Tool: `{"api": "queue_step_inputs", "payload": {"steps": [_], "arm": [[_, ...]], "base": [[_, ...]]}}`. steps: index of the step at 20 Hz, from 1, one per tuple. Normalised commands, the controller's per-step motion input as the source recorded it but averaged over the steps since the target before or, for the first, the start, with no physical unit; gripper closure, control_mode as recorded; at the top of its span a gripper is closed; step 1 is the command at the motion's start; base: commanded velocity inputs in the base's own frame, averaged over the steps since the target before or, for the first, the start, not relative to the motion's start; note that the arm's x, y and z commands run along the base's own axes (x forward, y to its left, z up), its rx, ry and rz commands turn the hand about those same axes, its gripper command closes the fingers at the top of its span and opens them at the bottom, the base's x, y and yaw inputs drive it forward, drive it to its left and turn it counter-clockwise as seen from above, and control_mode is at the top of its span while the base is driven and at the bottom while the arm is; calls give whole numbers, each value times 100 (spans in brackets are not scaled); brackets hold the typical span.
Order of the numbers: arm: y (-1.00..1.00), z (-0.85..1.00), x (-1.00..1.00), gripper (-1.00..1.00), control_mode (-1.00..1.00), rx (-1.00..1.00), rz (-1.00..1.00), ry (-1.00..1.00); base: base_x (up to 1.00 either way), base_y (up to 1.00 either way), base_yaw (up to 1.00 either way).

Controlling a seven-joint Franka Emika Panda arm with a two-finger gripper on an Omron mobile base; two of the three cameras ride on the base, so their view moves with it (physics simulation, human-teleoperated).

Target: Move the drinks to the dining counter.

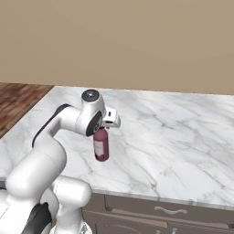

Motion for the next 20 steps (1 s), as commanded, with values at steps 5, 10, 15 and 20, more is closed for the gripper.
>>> {"api": "queue_step_inputs", "payload": {"steps": [5, 10, 15, 20], "arm": [[0, -26, 25, 100, -100, 0, 0, -3], [0, -24, 22, 100, -100, 0, 0, -3], [0, -24, 15, 100, -100, 0, 0, -4], [0, -27, 7, -100, -100, 0, -1, -1]], "base": [[0, 0, 0], [0, 0, 0], [0, 0, 0], [0, 0, 0]]}}
